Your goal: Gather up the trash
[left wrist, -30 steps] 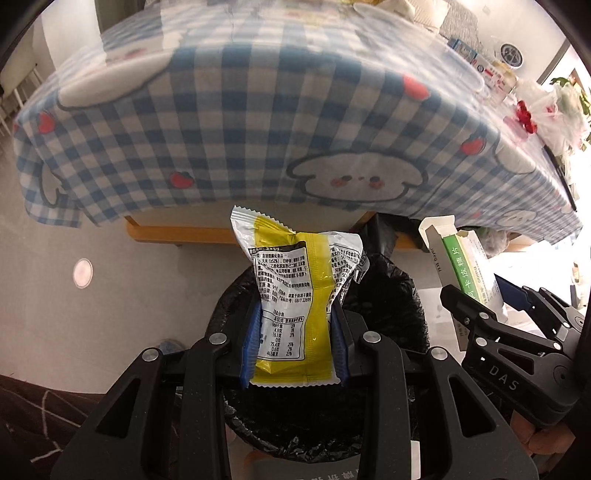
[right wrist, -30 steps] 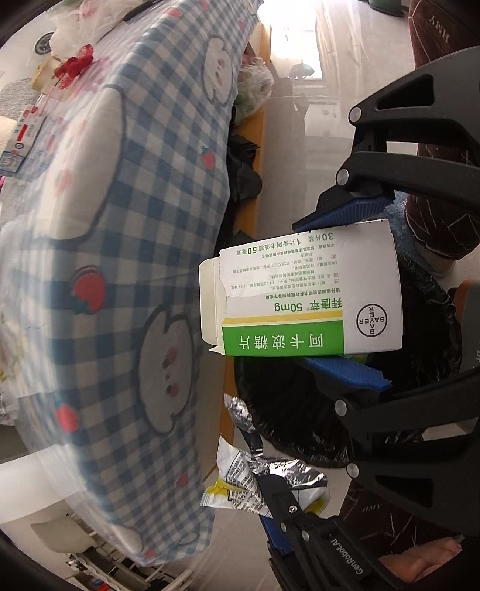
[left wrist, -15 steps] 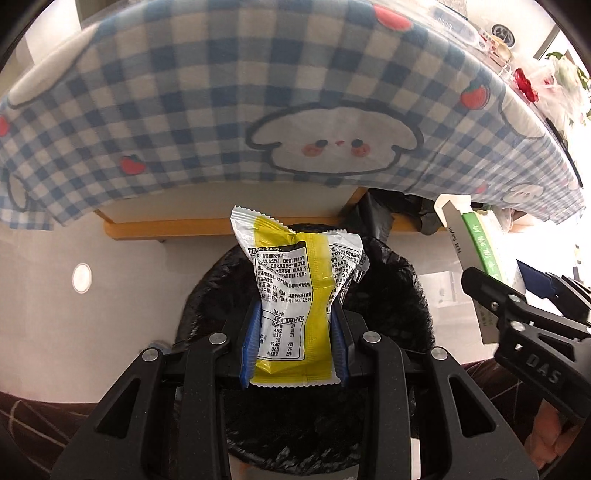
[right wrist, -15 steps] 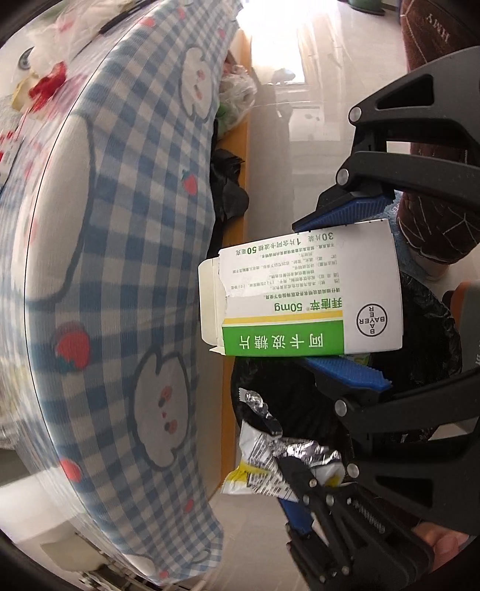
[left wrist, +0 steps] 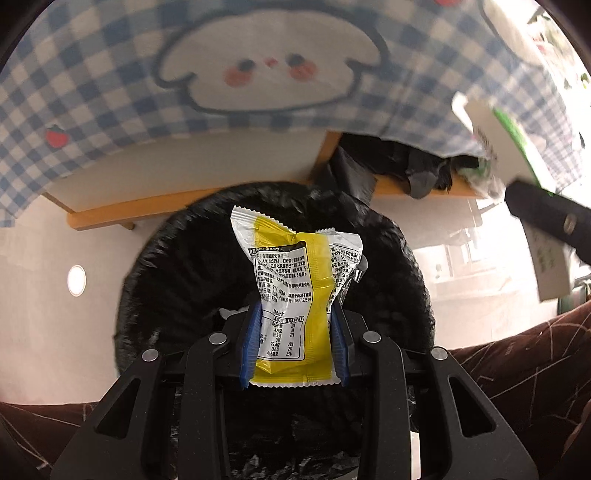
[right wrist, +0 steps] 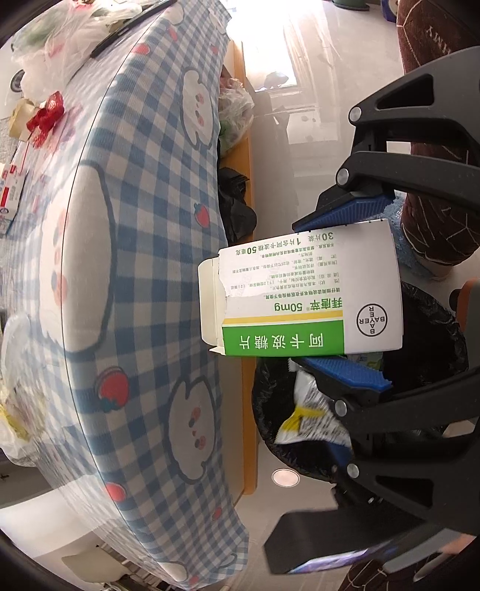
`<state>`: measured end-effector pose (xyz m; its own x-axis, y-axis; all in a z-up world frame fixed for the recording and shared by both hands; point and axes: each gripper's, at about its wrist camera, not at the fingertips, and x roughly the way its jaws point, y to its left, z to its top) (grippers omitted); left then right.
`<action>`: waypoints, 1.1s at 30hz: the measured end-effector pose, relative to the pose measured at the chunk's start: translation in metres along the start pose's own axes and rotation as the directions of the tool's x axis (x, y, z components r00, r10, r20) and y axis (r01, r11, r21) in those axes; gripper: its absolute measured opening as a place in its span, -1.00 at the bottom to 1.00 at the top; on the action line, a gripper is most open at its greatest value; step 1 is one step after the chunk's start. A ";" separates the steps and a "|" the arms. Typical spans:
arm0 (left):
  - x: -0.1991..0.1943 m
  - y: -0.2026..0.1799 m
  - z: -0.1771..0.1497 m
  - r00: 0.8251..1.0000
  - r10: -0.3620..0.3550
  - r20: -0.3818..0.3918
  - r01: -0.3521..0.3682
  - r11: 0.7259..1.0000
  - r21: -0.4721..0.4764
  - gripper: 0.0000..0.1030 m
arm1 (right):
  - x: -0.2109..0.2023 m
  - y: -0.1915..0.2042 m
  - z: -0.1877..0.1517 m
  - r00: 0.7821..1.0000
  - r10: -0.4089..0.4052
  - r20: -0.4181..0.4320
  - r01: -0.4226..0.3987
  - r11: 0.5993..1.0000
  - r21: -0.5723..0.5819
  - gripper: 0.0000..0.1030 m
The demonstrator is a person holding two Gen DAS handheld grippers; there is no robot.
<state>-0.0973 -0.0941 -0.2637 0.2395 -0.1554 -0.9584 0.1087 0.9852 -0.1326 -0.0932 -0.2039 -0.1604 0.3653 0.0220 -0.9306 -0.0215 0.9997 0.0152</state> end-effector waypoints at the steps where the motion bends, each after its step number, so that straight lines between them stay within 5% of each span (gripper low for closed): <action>1: 0.002 -0.003 -0.002 1.000 0.001 -0.005 -0.001 1.000 0.011 -0.39 | -0.001 -0.001 0.001 1.000 0.000 0.002 0.000 1.000 0.003 0.17; 5: 0.005 -0.013 -0.009 1.000 -0.015 -0.012 0.015 0.999 0.034 -0.37 | -0.002 0.001 0.002 1.000 -0.001 0.006 0.001 1.000 0.011 0.17; 11: 0.008 -0.012 -0.006 0.999 0.006 -0.031 -0.005 1.000 0.025 -0.09 | 0.004 0.001 0.000 1.000 -0.009 -0.017 0.010 1.000 0.001 0.18; 18: -0.017 0.010 0.003 1.000 0.024 0.019 -0.024 1.000 -0.019 0.50 | 0.016 0.000 -0.004 0.998 -0.015 -0.063 0.016 1.000 0.016 0.18; 33: -0.058 0.055 0.009 0.993 0.066 0.094 -0.059 0.995 -0.085 0.83 | 0.045 0.005 -0.027 0.993 -0.028 -0.116 0.036 0.998 0.060 0.18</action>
<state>-0.0968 -0.0315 -0.2133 0.3358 -0.0956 -0.9371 0.0124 0.9952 -0.0971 -0.1015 -0.1983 -0.2123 0.2552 -0.0082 -0.9669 0.0474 0.9989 0.0041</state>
